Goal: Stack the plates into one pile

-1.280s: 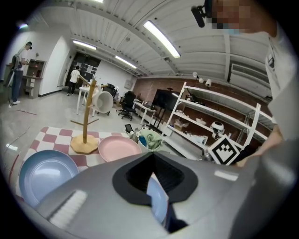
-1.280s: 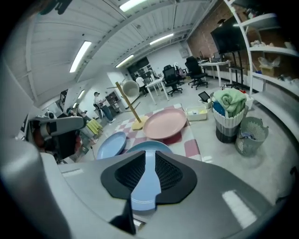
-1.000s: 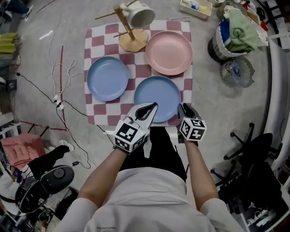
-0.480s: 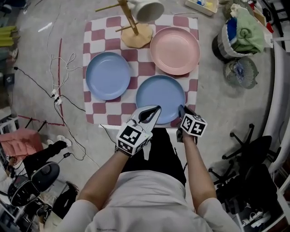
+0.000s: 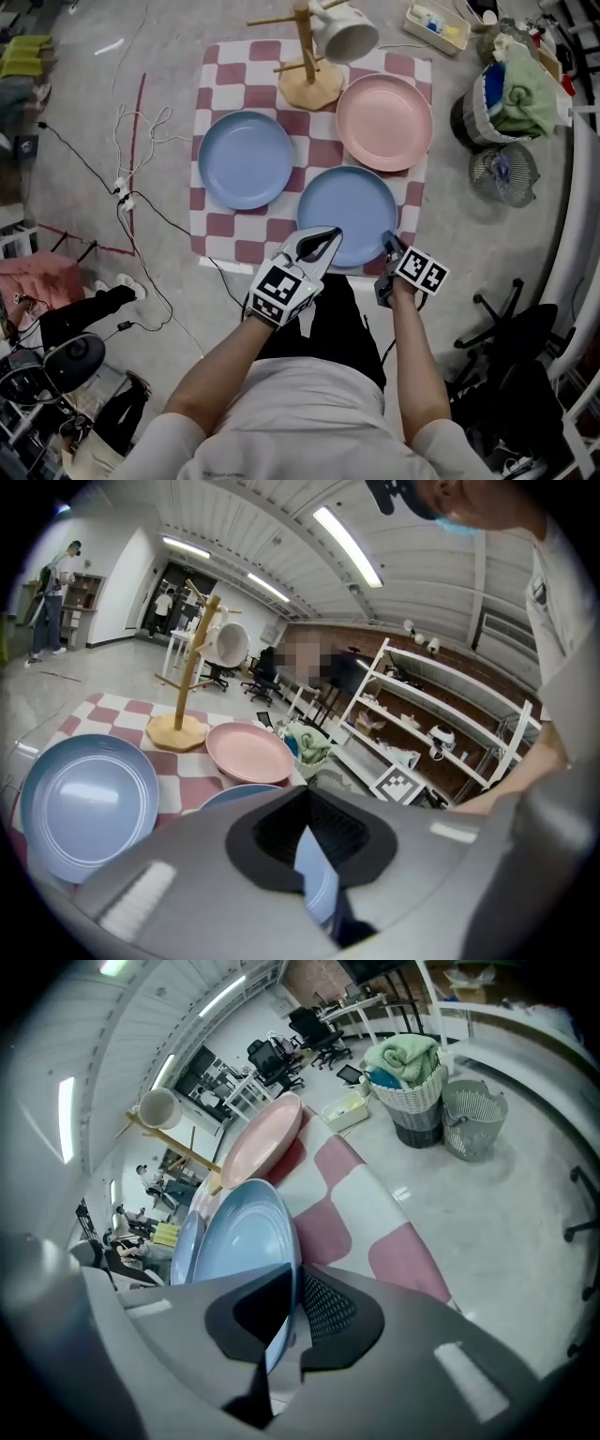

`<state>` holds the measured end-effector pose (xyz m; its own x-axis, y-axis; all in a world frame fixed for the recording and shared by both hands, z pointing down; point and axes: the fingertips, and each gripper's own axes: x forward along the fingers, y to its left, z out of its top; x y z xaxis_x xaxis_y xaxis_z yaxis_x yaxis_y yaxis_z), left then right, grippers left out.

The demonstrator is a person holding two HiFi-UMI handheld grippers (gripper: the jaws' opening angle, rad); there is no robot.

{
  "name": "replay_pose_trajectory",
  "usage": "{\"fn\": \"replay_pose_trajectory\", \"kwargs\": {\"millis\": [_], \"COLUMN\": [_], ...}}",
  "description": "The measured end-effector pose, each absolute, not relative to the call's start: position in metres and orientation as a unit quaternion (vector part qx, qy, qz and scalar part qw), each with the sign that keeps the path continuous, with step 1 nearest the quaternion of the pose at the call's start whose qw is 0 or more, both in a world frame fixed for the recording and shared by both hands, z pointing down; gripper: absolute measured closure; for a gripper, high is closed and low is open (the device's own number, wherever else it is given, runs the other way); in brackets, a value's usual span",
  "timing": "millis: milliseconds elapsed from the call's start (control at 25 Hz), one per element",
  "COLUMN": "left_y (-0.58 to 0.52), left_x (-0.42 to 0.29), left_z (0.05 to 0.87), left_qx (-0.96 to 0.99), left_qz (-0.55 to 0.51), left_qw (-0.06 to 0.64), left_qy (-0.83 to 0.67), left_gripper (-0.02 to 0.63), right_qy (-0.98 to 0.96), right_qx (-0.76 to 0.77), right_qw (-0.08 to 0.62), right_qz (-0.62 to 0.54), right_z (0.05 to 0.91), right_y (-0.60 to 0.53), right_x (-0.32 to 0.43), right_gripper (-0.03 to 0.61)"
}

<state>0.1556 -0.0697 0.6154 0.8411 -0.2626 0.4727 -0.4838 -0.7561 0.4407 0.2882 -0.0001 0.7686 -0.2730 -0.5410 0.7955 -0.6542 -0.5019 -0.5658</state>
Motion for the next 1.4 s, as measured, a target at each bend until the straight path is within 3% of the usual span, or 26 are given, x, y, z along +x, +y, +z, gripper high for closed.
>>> {"fn": "replay_pose_trajectory", "kwargs": {"millis": [680, 1400], "left_y": [-0.109, -0.154], "left_x": [0.092, 0.02], "left_z": [0.577, 0.579], "left_qx": [0.912, 0.889], "left_qz": [0.151, 0.125], "left_qw": [0.268, 0.28], "left_qy": [-0.271, -0.341], "left_gripper": [0.607, 0.607], "right_qy": [-0.577, -0.592], "right_qx": [0.542, 0.515], "right_qw": [0.034, 0.059], "right_qz": [0.61, 0.617], "right_z": [0.703, 0.717], "right_y": [-0.108, -0.189], "right_x": [0.196, 0.101], "right_gripper": [0.549, 0.546]}}
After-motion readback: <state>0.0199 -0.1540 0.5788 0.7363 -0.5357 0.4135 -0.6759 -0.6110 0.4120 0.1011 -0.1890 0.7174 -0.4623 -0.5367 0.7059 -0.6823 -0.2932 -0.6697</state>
